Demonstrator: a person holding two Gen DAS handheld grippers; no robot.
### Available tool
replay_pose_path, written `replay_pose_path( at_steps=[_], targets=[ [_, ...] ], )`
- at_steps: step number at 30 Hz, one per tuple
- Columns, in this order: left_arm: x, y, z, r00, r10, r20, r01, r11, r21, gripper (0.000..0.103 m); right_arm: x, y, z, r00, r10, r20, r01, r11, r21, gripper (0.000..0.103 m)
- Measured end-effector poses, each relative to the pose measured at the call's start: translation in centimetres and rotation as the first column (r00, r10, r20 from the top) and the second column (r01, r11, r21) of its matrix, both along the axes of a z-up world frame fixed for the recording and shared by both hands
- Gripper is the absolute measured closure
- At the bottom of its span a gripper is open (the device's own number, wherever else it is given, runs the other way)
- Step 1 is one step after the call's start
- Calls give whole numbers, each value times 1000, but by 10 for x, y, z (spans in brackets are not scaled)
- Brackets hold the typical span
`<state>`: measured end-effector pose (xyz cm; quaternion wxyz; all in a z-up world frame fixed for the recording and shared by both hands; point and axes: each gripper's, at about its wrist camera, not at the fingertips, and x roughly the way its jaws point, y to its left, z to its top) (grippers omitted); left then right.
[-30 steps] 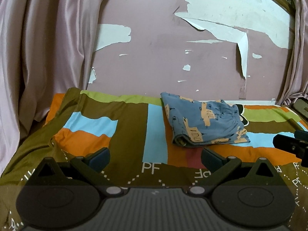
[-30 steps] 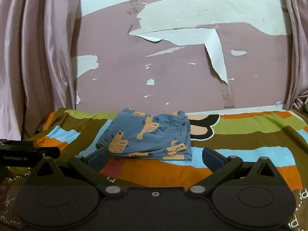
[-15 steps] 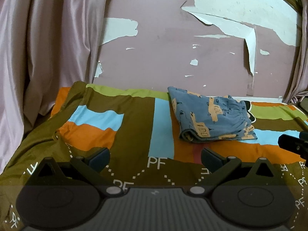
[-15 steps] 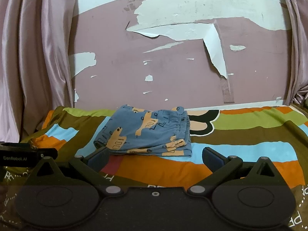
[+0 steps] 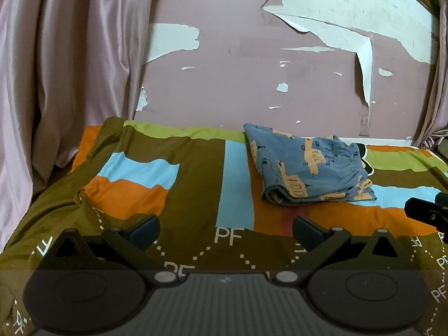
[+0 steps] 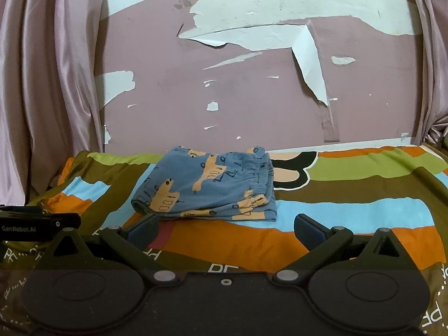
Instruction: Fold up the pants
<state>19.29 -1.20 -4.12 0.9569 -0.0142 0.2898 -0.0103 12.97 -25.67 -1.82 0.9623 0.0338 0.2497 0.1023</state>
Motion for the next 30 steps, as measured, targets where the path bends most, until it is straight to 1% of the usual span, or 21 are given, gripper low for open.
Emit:
replay_pose_path(
  at_steps=[26,30],
  targets=[
    [0,-1,-4,1000,-27,-9,27,1000,-2,0,0,0,-6,1000,6,-18,-6,1000,1,1],
    [-1,0,-4,1000,-30,-1,30,999,-17,0,0,0,-7,1000,12,-20,-12,1000,1,1]
  ],
)
